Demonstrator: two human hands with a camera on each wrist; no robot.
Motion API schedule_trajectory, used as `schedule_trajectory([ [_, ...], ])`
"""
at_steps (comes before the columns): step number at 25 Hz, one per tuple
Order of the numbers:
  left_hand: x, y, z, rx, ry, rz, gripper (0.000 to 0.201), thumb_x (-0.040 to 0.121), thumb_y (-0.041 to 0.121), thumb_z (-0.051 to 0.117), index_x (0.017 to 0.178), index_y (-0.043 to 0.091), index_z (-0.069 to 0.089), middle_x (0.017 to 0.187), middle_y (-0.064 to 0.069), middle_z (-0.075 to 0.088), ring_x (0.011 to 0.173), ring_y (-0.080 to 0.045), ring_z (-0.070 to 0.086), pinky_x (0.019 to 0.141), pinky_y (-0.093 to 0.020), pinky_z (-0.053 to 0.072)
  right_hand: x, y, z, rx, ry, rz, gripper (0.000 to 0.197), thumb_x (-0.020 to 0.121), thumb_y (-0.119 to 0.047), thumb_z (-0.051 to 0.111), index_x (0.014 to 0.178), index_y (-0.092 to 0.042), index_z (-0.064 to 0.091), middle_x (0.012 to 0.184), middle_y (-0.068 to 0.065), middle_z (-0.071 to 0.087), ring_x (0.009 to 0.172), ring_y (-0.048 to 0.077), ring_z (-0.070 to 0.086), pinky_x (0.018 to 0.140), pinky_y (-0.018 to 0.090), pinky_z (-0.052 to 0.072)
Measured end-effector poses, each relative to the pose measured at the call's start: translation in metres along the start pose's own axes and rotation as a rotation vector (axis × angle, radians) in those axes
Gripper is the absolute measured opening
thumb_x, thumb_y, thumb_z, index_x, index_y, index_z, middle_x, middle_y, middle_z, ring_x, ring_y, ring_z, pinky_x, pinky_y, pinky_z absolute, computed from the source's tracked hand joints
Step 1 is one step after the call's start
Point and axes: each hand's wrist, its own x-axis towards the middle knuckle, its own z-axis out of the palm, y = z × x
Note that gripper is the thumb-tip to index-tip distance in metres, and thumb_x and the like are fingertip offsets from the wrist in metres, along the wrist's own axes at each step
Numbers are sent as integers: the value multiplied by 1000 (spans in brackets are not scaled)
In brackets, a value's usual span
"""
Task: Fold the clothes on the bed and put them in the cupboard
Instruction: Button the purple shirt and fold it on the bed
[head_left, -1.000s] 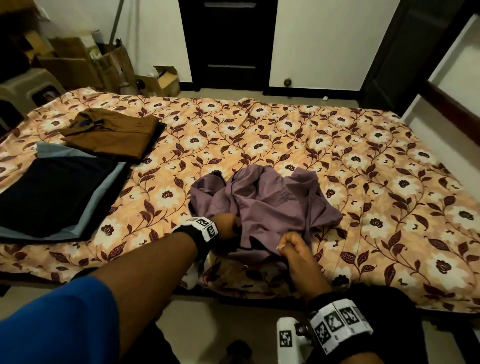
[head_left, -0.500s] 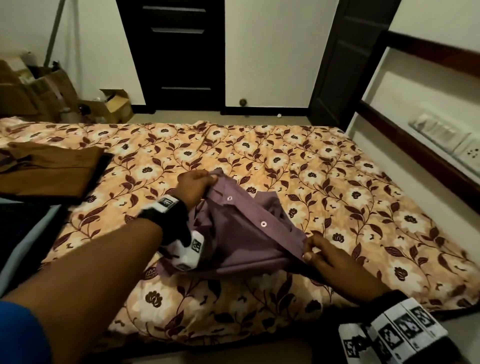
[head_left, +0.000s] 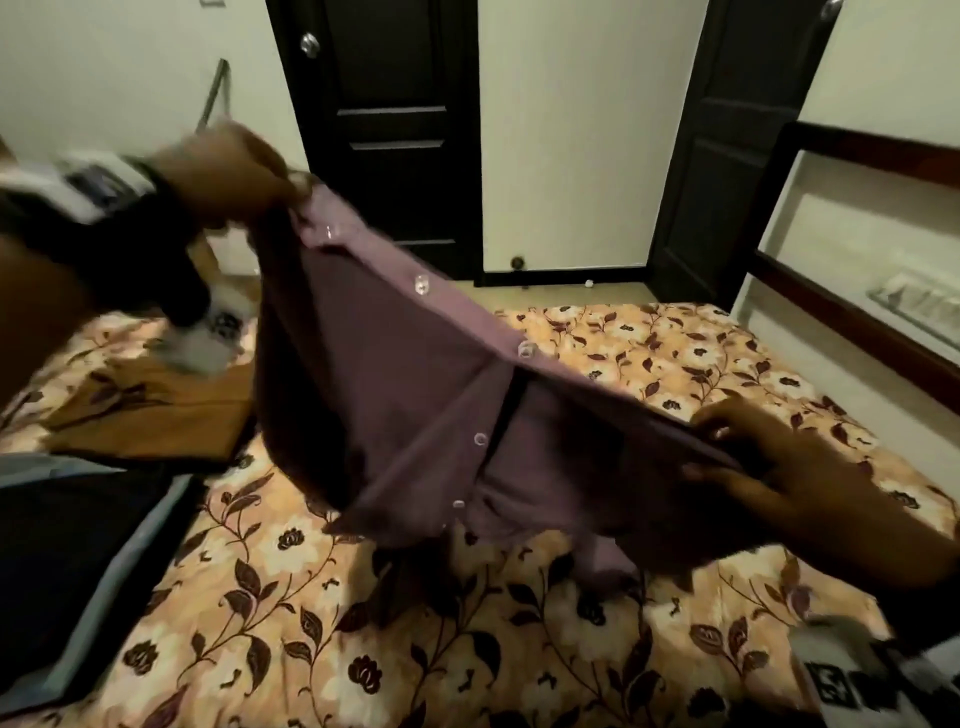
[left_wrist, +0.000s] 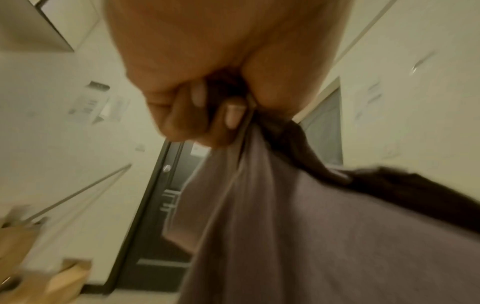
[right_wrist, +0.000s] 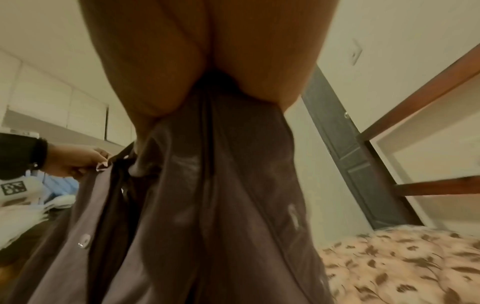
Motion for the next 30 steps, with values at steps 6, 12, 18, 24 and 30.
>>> schedule_trajectory([
  [6,-71,104,-61,-273,454,120,79,88,52,42,151,7,26,157,-22,21,144,-38,22,120,-37,9,62,-70,-1,-5,348,-134,16,90,-39,56,87,-24,51,77,-7,57,65,-3,58,50,10,39],
  [12,-363,63,145,-89,-227,-198,54,85,45,43,130,16,52,127,-12,54,111,-34,55,89,-40,44,72,-8,110,-21,76,78,15,93,-28,57,82,-23,49,76,-3,60,70,14,57,64,30,45],
  [18,-439,-44,195,193,-734,-334,93,48,44,82,131,12,55,122,-20,55,99,-46,62,76,-52,54,51,18,138,109,-81,182,7,97,-28,51,98,-22,52,87,-4,66,81,12,65,68,22,51],
  [24,-393,-86,194,210,-410,-235,48,89,46,41,132,25,50,131,-5,58,126,-29,48,104,-43,32,37,48,98,131,-851,267,54,82,-16,73,122,-35,42,123,-8,58,105,3,63,81,17,51],
  [30,-370,-102,153,439,-851,-223,87,82,55,57,153,37,12,162,-1,8,149,-31,7,109,-69,6,95,48,87,-132,-538,176,16,93,-7,52,93,-22,56,99,0,62,95,16,61,74,14,46],
])
